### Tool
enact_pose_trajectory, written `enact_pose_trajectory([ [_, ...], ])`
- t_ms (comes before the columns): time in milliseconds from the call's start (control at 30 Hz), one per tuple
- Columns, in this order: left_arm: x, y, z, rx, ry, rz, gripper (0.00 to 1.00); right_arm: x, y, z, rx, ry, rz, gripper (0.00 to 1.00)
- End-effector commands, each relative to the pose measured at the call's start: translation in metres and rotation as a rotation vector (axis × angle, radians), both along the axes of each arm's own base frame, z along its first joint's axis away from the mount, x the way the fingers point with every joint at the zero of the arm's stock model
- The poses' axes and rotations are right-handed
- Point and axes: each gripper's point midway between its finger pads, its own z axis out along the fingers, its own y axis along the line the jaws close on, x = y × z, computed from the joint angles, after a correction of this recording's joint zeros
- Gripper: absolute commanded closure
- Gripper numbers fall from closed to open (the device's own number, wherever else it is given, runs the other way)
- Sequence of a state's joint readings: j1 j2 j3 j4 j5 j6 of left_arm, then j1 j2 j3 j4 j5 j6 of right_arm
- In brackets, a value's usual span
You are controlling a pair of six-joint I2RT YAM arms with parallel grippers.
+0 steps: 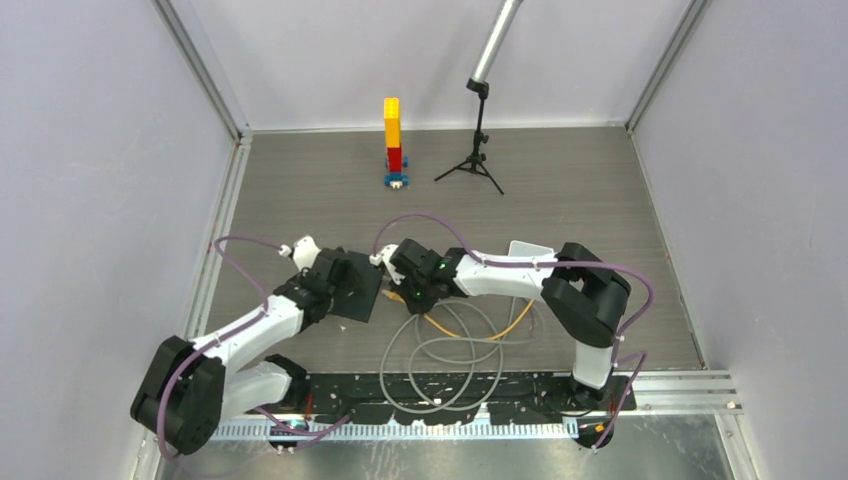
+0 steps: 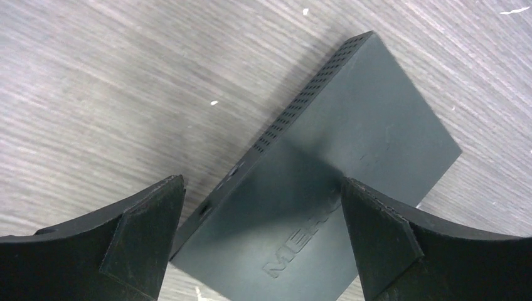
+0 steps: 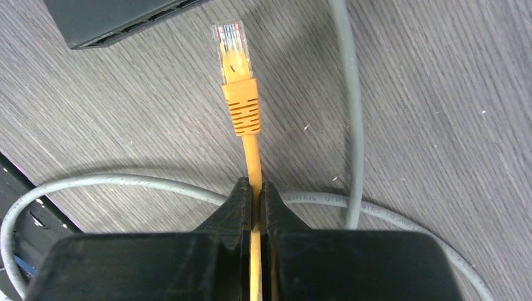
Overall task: Insert the plug into the switch port
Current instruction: Insert the connector into the switch port.
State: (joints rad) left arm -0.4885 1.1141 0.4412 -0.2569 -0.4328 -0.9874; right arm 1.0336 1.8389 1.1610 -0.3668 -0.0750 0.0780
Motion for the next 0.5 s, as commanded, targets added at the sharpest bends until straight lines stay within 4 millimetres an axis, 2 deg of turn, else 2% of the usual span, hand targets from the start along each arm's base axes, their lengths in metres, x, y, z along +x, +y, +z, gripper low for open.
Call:
enact_pose_trajectory([
  [0, -0.020, 0.019, -0.004, 0.006, 0.015, 0.085, 0.03, -0.004, 0.001, 0.010, -0.065, -0.039, 0.011, 0.99],
  [233, -0.033, 0.031, 0.008, -0.074, -0.094, 0.160, 0.06, -0.003, 0.004, 0.005, -0.105, -0.067, 0.000, 0.99],
  [333, -0.032, 0.028, 0.011, -0.120, -0.143, 0.147, 0.09, -0.006, 0.008, 0.002, -0.108, -0.059, 0.013, 0.99],
  [467, -0.032, 0.021, 0.005, -0.178, -0.173, 0.121, 0.14, -0.005, 0.008, 0.000, -0.120, -0.060, 0.007, 1.00],
])
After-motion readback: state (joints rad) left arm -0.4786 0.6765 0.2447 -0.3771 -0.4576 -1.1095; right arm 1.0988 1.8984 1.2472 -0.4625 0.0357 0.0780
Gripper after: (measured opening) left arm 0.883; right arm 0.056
